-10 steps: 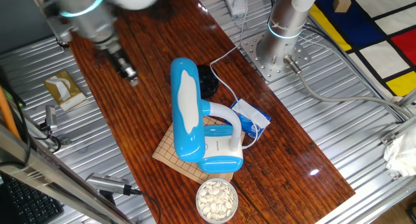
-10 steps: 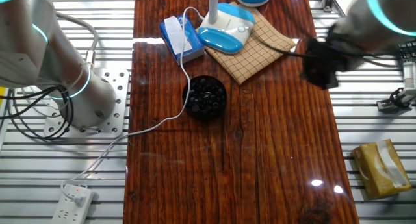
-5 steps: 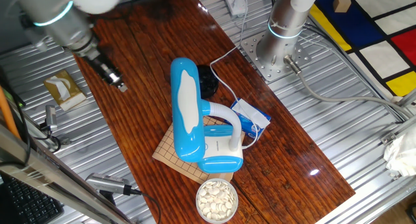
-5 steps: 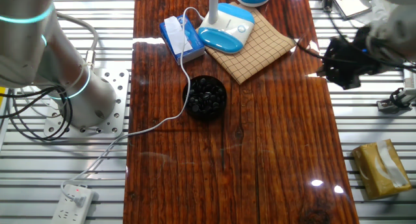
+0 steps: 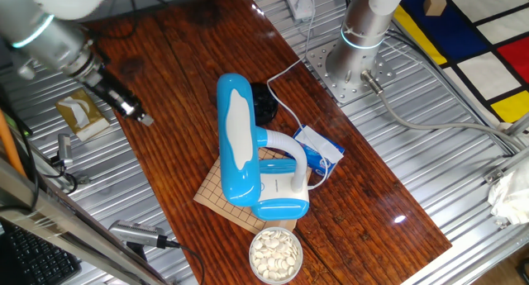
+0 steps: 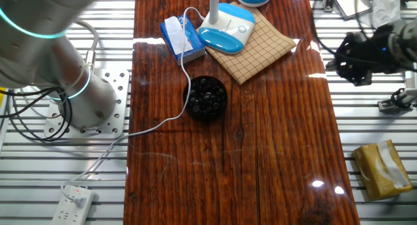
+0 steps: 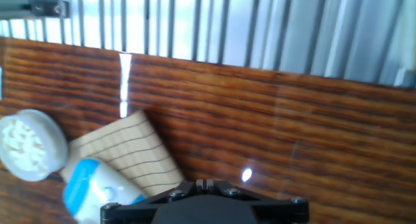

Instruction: Turn on the desk lamp by pressing the button

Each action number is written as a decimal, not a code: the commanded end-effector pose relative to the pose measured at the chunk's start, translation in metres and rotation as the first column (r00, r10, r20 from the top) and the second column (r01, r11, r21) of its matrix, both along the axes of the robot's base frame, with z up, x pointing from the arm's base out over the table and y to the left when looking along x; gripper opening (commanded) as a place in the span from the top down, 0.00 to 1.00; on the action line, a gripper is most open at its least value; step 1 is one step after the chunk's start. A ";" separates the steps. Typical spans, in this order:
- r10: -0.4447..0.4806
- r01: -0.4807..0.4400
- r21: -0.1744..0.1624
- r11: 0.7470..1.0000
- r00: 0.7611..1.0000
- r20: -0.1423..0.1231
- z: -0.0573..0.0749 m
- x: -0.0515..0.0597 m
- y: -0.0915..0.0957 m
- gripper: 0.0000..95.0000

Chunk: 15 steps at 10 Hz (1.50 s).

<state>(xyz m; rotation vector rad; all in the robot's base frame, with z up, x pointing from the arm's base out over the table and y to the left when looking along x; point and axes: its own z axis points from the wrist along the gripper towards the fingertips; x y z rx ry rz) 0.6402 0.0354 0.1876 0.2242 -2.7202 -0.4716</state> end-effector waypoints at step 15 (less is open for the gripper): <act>-0.097 0.097 -0.002 0.995 0.994 0.047 -0.052 -0.051 0.051 1.00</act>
